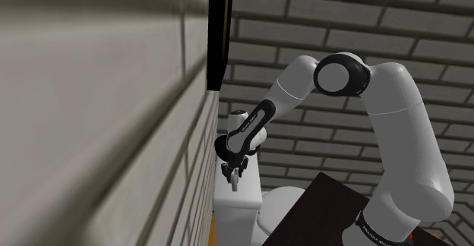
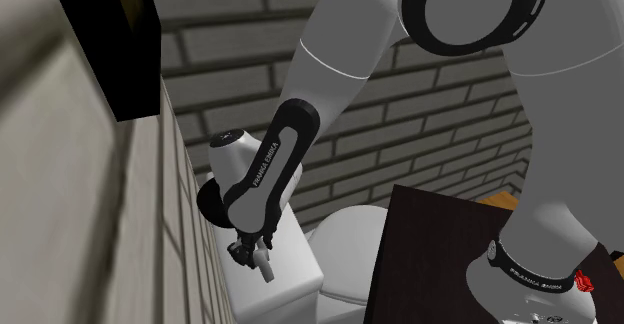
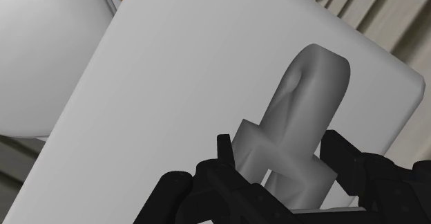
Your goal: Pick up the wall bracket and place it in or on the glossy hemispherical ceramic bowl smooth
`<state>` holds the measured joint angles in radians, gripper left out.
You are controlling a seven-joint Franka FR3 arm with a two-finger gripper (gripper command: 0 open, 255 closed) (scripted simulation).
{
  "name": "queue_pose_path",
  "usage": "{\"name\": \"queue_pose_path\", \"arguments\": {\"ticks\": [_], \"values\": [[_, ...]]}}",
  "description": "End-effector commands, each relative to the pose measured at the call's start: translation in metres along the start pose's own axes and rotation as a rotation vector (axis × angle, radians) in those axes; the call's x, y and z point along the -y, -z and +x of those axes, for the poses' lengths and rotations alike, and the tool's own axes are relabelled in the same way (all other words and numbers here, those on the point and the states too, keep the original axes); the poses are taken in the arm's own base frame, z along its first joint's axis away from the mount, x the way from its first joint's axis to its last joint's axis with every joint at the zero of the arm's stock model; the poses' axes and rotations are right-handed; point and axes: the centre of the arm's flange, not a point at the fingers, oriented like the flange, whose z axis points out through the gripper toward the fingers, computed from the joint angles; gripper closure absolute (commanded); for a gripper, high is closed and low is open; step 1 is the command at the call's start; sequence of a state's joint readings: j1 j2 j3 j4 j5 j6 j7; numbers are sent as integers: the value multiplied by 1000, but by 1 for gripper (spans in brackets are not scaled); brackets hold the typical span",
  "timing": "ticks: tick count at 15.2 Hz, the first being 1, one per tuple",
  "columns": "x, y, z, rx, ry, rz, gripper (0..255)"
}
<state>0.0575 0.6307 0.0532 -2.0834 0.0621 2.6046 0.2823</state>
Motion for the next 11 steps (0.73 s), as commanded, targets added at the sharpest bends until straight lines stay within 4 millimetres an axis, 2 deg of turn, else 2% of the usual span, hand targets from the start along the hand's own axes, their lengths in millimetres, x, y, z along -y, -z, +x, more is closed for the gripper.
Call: {"name": "queue_pose_path", "arguments": {"ticks": [1, 2, 11], "values": [[0, 0, 0, 0, 0, 0, 255], [0, 0, 0, 0, 0, 0, 255], [1, 47, -6, 0, 0, 0, 255]]}}
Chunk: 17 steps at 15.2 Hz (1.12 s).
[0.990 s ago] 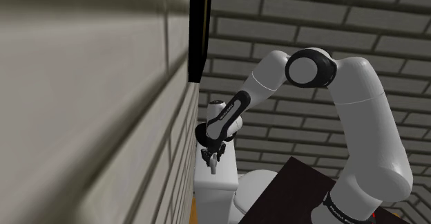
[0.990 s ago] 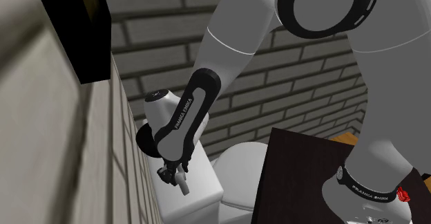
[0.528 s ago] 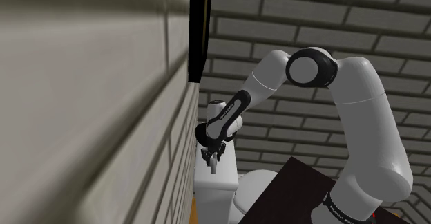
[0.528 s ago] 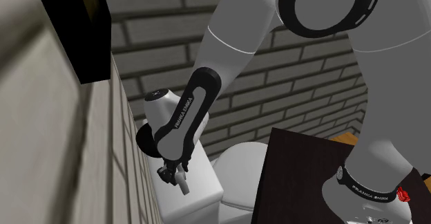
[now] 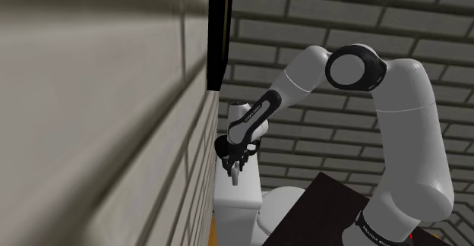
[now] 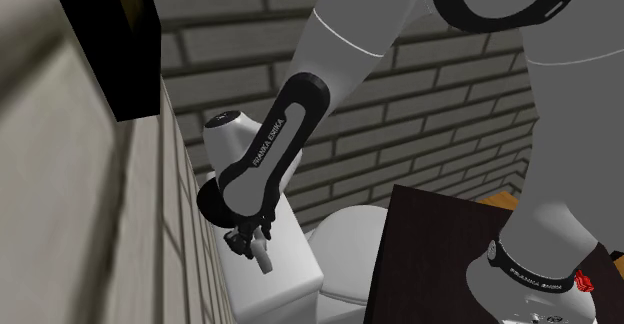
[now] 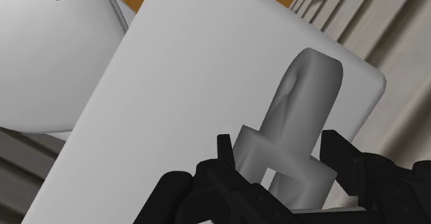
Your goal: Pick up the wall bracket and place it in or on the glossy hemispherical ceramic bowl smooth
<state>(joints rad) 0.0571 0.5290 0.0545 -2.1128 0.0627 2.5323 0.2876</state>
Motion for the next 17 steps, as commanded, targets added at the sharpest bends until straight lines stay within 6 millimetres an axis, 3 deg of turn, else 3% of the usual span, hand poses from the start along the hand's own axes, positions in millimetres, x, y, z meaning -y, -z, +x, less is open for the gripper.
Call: {"name": "queue_pose_path", "arguments": {"ticks": [1, 17], "values": [[0, 10, -1, 0, 0, 0, 255], [2, 94, -11, 0, 0, 0, 255]]}}
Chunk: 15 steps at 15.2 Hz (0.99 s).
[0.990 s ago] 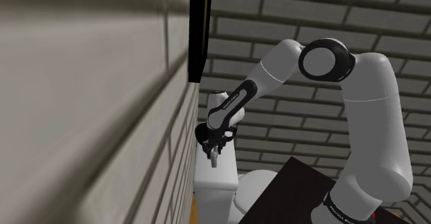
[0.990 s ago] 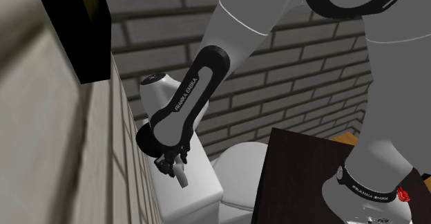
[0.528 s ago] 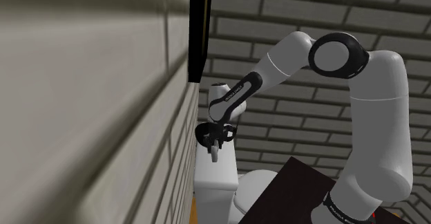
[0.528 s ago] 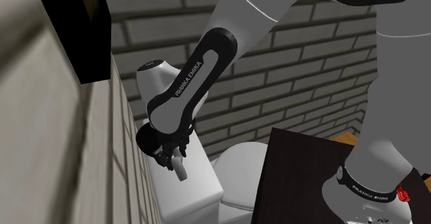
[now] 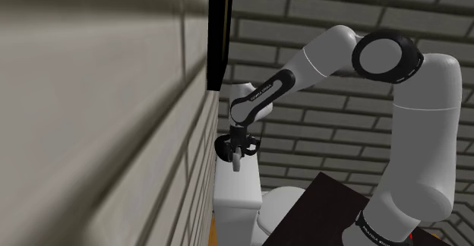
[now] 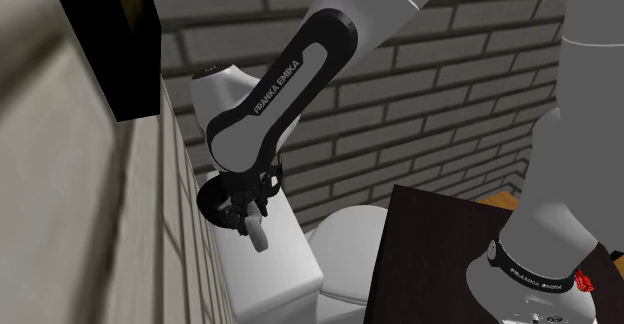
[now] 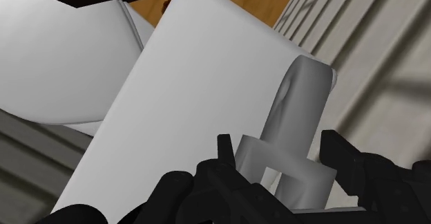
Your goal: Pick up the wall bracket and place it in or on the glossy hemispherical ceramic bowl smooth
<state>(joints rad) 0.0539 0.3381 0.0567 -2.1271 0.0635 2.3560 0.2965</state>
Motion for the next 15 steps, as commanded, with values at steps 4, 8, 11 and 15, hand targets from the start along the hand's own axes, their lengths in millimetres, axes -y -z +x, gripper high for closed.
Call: {"name": "queue_pose_path", "arguments": {"ticks": [4, 8, 11, 15], "values": [[0, 27, -3, 0, 0, 0, 255], [-6, 41, 7, 0, 0, 0, 255], [-23, 48, 42, 0, 0, 0, 255], [-46, 58, 88, 0, 0, 0, 255]]}}
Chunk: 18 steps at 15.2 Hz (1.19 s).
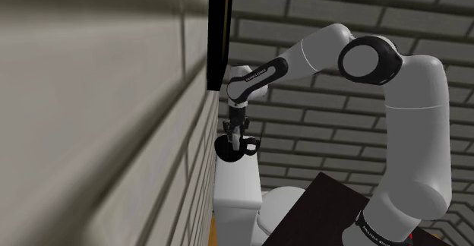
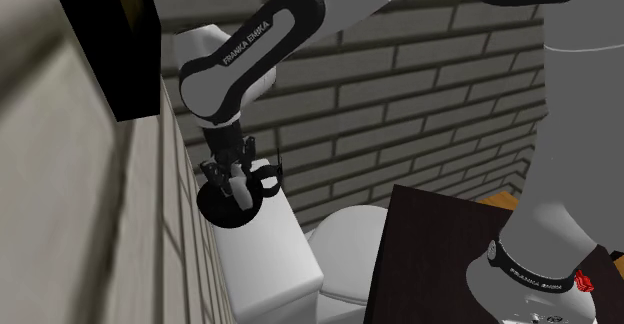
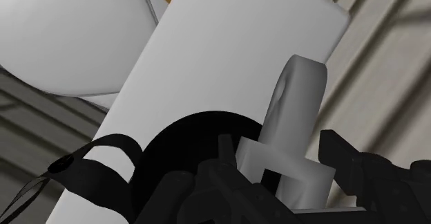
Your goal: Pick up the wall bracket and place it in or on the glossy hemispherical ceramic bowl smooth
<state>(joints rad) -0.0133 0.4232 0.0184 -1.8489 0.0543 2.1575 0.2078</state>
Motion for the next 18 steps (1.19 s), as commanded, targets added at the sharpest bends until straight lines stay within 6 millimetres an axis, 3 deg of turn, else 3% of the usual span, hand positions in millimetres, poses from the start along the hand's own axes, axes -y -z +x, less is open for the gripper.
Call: {"name": "queue_pose_path", "arguments": {"ticks": [1, 6, 18], "values": [[-12, 4, 27, 0, 1, -1, 255], [-44, 18, 91, 0, 1, -1, 255], [-45, -45, 99, 0, 1, -1, 255]]}}
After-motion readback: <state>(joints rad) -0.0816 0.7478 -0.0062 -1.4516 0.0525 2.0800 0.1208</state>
